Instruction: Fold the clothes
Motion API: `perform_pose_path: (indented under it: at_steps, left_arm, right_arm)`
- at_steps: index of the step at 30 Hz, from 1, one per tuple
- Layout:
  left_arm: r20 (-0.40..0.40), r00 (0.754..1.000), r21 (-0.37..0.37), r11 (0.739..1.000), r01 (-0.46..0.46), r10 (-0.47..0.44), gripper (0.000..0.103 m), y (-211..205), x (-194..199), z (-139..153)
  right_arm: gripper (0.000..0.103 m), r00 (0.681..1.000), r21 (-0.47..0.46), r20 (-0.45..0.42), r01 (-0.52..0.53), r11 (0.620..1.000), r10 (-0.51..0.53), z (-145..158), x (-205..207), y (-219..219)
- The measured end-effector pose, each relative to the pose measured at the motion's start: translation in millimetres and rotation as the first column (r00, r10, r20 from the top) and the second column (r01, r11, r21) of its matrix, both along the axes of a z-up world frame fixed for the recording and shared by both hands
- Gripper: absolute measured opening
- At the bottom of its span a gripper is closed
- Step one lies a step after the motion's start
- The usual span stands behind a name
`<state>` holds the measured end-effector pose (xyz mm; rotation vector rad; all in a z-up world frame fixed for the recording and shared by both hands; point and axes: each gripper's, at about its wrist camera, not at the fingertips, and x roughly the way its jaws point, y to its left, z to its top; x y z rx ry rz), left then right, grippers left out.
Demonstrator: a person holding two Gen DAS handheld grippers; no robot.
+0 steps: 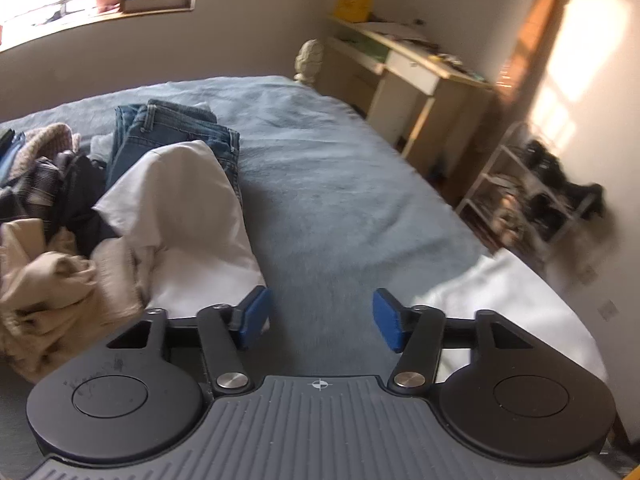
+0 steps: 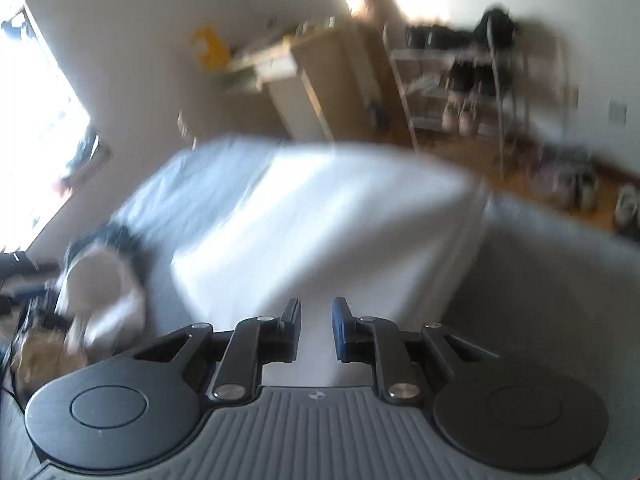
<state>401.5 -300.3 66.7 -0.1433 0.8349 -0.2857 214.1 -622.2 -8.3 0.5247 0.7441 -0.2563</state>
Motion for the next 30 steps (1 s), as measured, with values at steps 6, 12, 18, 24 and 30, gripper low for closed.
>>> perform_pose_path:
  at_steps: [6,12,18,24,30]
  left_arm:
    - [0.092,0.981,0.007,0.985,0.173,-0.173,0.102,17,-73,33]
    - [0.139,0.951,0.096,0.959,0.265,-0.276,0.103,33,-136,43]
    - [0.06,0.983,0.089,0.981,0.171,-0.176,0.103,45,-161,66]
    - [0.121,0.968,-0.023,0.975,0.222,-0.218,0.103,17,-159,102]
    - [0.23,0.947,-0.083,0.965,0.248,-0.224,0.103,5,-155,132]
  right_arm:
    - [0.026,0.991,0.047,-0.123,0.05,0.998,-0.044,16,-55,55]
    - [0.046,0.998,-0.076,-0.066,-0.024,0.997,0.019,57,-70,66]
    - [0.065,0.995,-0.097,-0.07,-0.078,0.992,0.071,110,-87,57]
    - [0.065,0.99,-0.111,-0.113,-0.095,0.989,0.082,131,-70,53]
    - [0.068,0.989,-0.241,-0.148,-0.066,0.968,0.03,161,-45,53]
